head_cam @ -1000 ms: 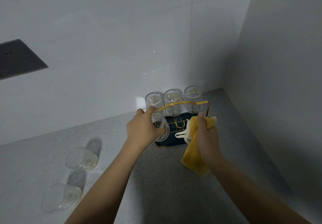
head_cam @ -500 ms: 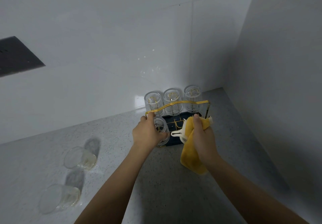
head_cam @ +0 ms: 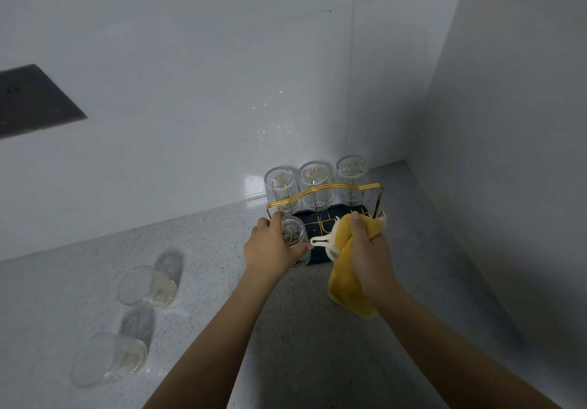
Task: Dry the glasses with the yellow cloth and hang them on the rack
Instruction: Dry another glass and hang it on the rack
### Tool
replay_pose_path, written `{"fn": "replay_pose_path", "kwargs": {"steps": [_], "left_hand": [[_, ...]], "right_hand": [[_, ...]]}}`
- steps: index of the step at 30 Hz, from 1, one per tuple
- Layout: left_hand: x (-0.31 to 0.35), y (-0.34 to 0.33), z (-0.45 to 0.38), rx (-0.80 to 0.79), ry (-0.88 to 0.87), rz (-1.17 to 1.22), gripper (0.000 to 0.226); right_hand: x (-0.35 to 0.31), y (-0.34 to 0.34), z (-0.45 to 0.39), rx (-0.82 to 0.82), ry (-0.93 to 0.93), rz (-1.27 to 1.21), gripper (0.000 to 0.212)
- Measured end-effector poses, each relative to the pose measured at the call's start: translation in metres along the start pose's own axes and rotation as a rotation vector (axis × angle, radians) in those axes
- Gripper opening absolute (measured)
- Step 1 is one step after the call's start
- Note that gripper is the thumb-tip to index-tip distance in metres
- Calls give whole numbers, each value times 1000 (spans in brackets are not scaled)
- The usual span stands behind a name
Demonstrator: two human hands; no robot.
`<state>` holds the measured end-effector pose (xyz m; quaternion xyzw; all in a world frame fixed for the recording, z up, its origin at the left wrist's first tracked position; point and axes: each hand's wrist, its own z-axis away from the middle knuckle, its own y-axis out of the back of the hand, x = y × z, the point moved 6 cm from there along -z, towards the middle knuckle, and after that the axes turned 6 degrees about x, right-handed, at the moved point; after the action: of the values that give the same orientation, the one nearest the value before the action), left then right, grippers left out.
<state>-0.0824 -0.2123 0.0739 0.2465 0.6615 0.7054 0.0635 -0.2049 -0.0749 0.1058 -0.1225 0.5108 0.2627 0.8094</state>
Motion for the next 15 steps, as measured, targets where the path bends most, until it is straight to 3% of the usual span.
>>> {"fn": "replay_pose_path", "kwargs": {"steps": [2,4,6,8,11,13,15], "left_hand": [[-2,3,5,-15,0,40,84],[-3,11,13,16,-17,164,68],[-4,25,23,65,-49,402,39],[-6,38,34,-1,-2,696,22],[-7,51,57,-209,14,929,36],[-17,60,69,-187,-16,946,36],[-34,69,76,-97,-4,994,54]], "right_hand": [[1,0,3,-16,-12,-21,46],[-1,0,9,-42,-22,-43,49],[-1,0,13,-84,-49,-51,56],[0,-4,14,-124,-70,-42,64],[3,-20,26,-239,-108,-48,85],[9,-32,37,-336,-123,-67,87],[7,-46,56,-403,-113,-82,81]]}}
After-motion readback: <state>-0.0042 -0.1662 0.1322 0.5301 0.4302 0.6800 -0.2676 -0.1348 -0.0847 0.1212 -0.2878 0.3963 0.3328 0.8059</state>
